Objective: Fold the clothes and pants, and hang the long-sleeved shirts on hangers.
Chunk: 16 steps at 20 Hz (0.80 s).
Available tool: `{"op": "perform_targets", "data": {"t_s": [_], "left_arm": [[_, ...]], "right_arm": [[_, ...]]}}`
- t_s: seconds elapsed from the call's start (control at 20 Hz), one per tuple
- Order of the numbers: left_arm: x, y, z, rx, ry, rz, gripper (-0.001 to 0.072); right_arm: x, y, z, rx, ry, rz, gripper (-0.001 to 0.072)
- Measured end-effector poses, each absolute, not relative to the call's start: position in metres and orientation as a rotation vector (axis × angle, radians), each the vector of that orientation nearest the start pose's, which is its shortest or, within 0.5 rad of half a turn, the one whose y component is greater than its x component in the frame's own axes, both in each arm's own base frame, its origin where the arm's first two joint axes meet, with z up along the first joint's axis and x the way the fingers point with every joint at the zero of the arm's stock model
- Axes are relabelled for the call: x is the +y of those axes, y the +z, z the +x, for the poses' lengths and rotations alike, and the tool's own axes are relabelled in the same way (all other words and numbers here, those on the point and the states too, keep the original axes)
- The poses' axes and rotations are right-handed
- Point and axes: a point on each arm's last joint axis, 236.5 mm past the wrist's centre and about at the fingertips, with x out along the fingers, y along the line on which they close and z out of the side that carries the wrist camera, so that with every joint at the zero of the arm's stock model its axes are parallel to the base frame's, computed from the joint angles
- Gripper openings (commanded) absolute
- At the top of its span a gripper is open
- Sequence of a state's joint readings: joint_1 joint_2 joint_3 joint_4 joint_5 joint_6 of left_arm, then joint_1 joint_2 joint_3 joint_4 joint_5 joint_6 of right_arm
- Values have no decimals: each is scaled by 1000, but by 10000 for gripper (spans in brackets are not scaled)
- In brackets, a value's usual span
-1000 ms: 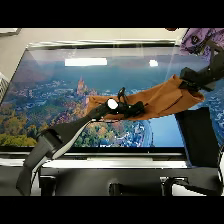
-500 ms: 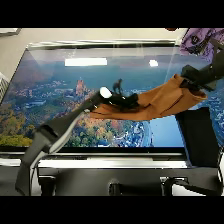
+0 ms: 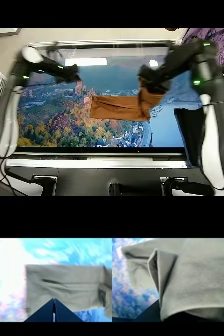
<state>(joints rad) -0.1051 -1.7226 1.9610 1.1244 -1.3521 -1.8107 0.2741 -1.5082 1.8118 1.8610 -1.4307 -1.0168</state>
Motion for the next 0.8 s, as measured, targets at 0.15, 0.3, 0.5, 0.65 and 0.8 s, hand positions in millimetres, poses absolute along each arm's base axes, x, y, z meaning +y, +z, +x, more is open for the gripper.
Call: {"op": "perform_targets", "data": {"t_s": [0.15,0.3,0.5,0.65,0.8], "left_arm": [[-98,137,503,1116,-212,-506,14],[-64,149,497,1097,-163,-517,14],[-44,152,493,1094,-132,-519,14],[-39,152,492,1094,-125,-519,14],[-36,152,492,1095,-121,-510,14]], "right_arm": [[241,115,427,1276,172,543,33],[278,89,430,1307,185,574,33],[307,63,439,1324,189,635,33],[318,47,446,1331,189,668,64],[333,45,452,1321,224,723,409]]}}
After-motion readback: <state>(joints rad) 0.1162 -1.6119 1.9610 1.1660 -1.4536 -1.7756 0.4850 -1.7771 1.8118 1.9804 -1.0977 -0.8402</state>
